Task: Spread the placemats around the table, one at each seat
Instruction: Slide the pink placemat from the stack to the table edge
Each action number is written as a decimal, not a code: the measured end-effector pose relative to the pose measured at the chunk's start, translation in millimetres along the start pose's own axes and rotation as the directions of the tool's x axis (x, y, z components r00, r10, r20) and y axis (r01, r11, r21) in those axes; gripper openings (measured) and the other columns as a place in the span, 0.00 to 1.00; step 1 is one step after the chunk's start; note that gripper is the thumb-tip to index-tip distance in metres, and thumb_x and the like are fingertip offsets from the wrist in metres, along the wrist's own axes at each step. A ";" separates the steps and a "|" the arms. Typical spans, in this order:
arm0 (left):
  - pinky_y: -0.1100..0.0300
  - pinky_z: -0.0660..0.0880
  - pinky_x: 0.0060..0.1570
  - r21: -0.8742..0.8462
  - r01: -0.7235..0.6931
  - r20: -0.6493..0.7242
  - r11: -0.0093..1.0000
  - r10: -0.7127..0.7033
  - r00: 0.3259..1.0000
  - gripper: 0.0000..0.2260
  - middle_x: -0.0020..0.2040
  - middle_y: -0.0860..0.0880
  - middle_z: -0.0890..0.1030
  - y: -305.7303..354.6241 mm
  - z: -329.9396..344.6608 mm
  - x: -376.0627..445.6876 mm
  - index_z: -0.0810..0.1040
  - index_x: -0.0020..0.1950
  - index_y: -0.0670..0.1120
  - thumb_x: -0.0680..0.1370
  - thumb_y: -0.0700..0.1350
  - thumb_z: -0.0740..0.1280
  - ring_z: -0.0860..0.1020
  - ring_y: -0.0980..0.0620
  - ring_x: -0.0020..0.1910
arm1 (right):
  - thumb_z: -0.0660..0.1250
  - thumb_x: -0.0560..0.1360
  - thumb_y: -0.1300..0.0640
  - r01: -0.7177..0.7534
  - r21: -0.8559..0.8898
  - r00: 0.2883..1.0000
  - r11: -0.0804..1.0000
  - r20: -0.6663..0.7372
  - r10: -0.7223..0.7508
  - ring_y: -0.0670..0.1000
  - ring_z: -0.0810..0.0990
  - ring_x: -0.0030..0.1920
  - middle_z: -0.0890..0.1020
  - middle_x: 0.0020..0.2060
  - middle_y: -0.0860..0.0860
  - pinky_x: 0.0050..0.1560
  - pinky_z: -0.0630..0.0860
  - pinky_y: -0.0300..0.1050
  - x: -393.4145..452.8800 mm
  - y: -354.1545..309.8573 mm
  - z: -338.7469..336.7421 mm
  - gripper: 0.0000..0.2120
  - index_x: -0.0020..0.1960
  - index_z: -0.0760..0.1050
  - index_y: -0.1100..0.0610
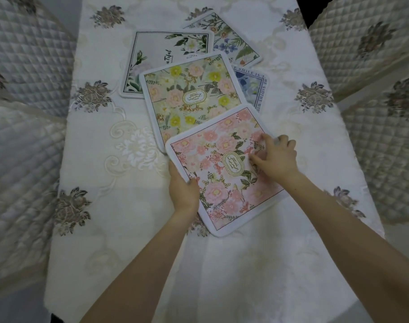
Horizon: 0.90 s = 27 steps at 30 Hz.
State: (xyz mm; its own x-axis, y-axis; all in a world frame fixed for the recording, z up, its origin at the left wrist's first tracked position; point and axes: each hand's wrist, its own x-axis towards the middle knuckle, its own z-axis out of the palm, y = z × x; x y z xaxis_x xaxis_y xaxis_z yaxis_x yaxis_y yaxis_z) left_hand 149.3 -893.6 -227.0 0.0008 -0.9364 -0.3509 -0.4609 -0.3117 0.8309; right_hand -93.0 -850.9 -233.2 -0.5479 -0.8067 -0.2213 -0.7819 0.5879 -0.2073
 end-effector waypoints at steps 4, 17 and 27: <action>0.68 0.70 0.33 0.079 -0.016 0.052 0.997 0.012 0.999 0.32 0.53 0.52 0.76 -17.1 -26.2 -12.1 0.56 0.76 0.50 0.76 0.33 0.62 0.75 0.53 0.44 | 0.65 0.70 0.37 -0.055 0.006 0.998 0.998 0.006 0.055 0.63 0.65 0.57 0.67 0.59 0.63 0.54 0.66 0.57 -52.7 -5.6 14.1 0.32 0.68 0.64 0.52; 0.60 0.72 0.45 0.188 -0.140 0.213 0.972 0.098 0.972 0.30 0.58 0.46 0.79 -85.1 -114.2 -74.3 0.59 0.74 0.48 0.75 0.33 0.62 0.76 0.50 0.47 | 0.61 0.73 0.36 -0.192 0.026 0.981 0.981 0.009 0.192 0.63 0.65 0.59 0.66 0.61 0.64 0.57 0.65 0.57 -223.9 -39.2 58.9 0.34 0.72 0.59 0.53; 0.57 0.69 0.58 0.398 -0.301 0.427 0.867 0.116 0.897 0.30 0.59 0.40 0.66 -135.1 -154.6 -122.1 0.61 0.72 0.41 0.74 0.40 0.69 0.70 0.40 0.57 | 0.63 0.73 0.37 -0.272 0.054 0.962 0.961 -0.006 0.273 0.65 0.64 0.60 0.66 0.62 0.66 0.59 0.65 0.61 -317.6 -41.9 75.2 0.33 0.70 0.61 0.56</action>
State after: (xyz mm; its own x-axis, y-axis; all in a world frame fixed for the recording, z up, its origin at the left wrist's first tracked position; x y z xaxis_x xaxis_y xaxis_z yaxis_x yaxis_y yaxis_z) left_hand 348.6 -762.0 -229.6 -0.4311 -0.8073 -0.4030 -0.7526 0.0753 0.6542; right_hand 136.2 -614.9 -225.9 -0.7419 -0.6163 -0.2640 -0.5862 0.7874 -0.1908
